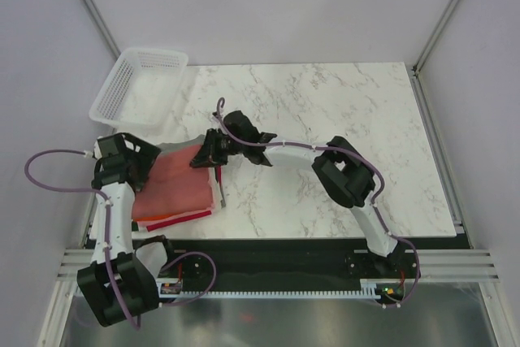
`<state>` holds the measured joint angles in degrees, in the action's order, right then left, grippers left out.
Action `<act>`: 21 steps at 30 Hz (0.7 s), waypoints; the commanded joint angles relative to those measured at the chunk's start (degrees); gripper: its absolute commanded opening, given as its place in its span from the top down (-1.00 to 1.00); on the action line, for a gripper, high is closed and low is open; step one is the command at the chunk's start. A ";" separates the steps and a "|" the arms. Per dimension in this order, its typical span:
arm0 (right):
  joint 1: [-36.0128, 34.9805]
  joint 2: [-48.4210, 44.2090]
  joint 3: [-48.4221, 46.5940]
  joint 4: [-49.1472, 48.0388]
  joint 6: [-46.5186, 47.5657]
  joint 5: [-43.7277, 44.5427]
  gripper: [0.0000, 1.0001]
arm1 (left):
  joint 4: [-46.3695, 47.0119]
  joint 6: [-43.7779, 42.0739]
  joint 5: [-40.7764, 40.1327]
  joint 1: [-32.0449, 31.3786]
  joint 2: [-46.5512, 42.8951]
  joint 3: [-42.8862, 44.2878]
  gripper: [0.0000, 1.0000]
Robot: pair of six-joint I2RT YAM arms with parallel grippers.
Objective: Fold and stack the t-shirts
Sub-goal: Neatly place the folded tshirt to the corner, then reset both grippers
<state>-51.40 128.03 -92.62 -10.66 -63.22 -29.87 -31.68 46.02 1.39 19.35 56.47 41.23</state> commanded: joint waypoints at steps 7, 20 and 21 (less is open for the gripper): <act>3.49 -18.32 4.45 10.03 14.41 3.57 -0.29 | 0.30 -8.13 4.19 0.68 -7.60 12.10 -0.99; 26.78 -51.81 32.21 20.15 32.18 26.74 -0.59 | 3.88 -4.89 0.55 -32.43 2.76 21.87 -0.97; 28.01 -54.09 37.81 18.67 33.59 28.71 -0.59 | 5.30 -4.71 -0.06 -36.89 3.29 21.18 -0.97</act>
<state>-24.82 79.53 -63.81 6.24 -36.84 -12.05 -31.35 39.24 6.28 -9.91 58.72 60.38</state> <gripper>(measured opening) 0.795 0.983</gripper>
